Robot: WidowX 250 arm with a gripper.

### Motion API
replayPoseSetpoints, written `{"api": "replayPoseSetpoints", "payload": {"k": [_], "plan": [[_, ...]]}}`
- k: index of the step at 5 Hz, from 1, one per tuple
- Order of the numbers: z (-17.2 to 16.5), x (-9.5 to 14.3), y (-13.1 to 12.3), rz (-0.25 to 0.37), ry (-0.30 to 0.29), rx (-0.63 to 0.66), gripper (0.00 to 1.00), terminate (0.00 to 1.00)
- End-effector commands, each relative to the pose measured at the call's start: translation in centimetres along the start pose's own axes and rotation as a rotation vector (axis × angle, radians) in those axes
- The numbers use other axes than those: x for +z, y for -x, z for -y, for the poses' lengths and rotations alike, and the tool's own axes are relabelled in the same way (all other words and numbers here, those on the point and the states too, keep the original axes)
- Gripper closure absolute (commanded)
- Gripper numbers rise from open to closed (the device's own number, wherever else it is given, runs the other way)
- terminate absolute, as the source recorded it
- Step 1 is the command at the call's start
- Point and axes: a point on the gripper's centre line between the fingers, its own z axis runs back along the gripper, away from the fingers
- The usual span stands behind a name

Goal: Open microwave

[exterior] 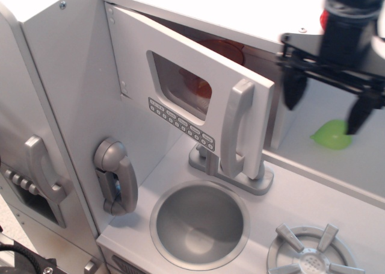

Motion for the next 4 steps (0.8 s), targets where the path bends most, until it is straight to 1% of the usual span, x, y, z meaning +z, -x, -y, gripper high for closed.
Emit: {"api": "replayPoseSetpoints", "payload": {"k": [1, 2, 3, 4], "plan": [[-4.0, 3.3, 0.7, 0.116, -0.004, -0.013, 0.00, 0.00], [-5.0, 3.1, 1.9, 0.153, -0.033, -0.026, 0.00, 0.00], [-6.8, 3.5, 3.2, 0.148, -0.026, -0.002, 0.00, 0.00], [-9.5, 3.4, 5.5, 0.127, -0.043, 0.003, 0.00, 0.00]]}}
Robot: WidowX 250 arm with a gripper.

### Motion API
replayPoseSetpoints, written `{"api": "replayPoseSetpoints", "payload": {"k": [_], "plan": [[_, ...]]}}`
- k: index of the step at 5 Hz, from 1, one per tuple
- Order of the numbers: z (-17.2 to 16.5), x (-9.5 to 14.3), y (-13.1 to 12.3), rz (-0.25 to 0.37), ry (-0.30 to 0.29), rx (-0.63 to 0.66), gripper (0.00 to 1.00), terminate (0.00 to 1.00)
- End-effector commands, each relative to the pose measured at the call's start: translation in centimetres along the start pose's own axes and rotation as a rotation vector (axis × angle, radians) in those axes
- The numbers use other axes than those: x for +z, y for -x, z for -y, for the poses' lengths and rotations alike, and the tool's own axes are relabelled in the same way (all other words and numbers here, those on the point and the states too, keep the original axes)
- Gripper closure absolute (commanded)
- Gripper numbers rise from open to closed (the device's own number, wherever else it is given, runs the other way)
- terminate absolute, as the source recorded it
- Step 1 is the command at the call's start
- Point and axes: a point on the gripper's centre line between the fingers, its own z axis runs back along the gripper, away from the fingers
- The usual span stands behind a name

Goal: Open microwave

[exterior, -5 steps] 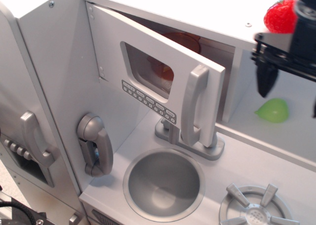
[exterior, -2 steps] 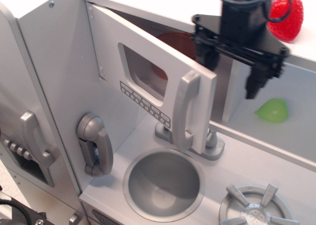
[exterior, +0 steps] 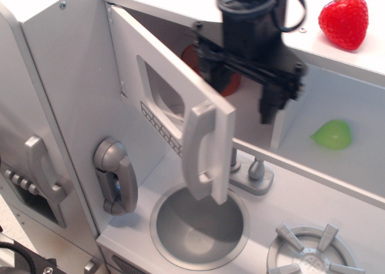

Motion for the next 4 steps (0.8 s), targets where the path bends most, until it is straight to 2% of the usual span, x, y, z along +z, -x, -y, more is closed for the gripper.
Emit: {"api": "replayPoseSetpoints", "payload": {"k": [1, 2, 3, 4], "plan": [[-5.2, 2.3, 3.9, 0.011, -0.052, 0.024, 0.00, 0.00], [-7.2, 2.8, 5.5, -0.002, -0.067, 0.021, 0.00, 0.00], [-7.4, 4.0, 6.0, -0.003, -0.043, 0.037, 0.00, 0.00], [-5.4, 5.6, 5.1, -0.001, 0.010, 0.068, 0.00, 0.00]]}}
